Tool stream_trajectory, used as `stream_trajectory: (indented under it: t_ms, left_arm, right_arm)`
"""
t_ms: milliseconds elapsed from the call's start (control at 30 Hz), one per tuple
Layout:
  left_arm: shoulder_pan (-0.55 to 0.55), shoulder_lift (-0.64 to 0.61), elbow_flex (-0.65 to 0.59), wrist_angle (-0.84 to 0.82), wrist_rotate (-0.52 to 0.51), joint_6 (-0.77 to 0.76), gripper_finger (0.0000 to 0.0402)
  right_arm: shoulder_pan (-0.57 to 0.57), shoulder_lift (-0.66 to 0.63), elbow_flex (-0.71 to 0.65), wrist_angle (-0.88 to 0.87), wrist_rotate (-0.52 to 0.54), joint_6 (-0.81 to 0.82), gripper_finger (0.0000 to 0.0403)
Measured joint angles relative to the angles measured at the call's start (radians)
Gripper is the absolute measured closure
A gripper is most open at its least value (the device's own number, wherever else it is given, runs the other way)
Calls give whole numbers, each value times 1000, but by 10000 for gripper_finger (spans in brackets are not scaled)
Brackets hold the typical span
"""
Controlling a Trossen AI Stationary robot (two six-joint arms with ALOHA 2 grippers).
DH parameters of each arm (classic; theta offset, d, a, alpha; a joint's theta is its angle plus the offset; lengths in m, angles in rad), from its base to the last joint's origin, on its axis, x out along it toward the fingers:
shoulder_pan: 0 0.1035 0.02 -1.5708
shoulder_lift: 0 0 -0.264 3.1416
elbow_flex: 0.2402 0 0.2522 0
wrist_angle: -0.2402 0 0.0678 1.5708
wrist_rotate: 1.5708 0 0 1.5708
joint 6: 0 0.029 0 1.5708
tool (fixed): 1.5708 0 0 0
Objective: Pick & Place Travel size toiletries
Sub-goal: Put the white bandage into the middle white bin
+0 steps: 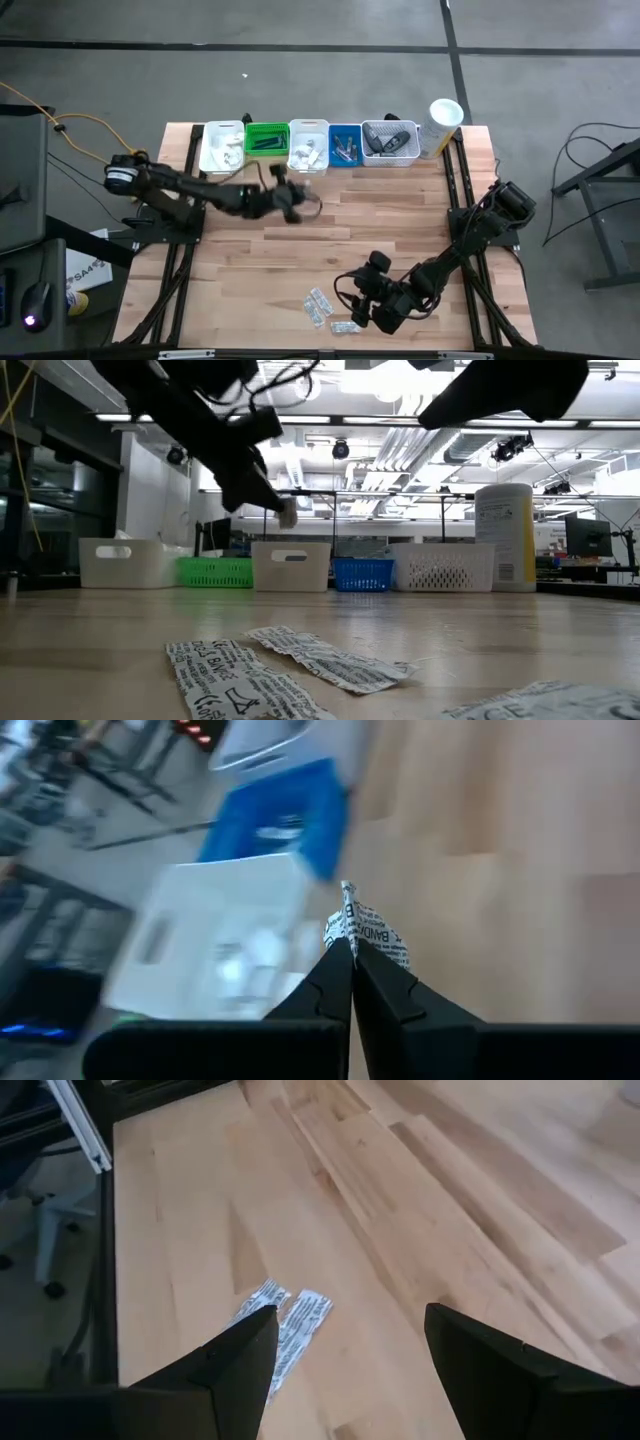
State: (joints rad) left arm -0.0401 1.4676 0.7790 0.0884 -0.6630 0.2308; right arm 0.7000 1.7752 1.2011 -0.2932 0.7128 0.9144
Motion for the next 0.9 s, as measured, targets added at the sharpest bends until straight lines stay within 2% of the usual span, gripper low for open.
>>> stream_trajectory:
  t_ms: [100,200,433,633,733,900]
  left_arm:
    - [103,2,0,78,6,136,401]
    - [203,12,0,135,61,231,401]
    - [395,12,0,150,259,236,401]
    - [475,44,1,149,441,229,396]
    - [488,58,1,141,460,219,369]
    - [485,57,1,145,456,208,289]
  right_arm:
    - [-9,0,0,1,11,-27,157]
    - [-21,0,0,0,11,-54,157]
    - [-53,0,0,-1,11,-109,157]
    - [-82,0,0,-1,-14,-126,157]
    - [-91,0,0,-1,-32,-125,157]
    - [-94,0,0,7,-63,-123,157]
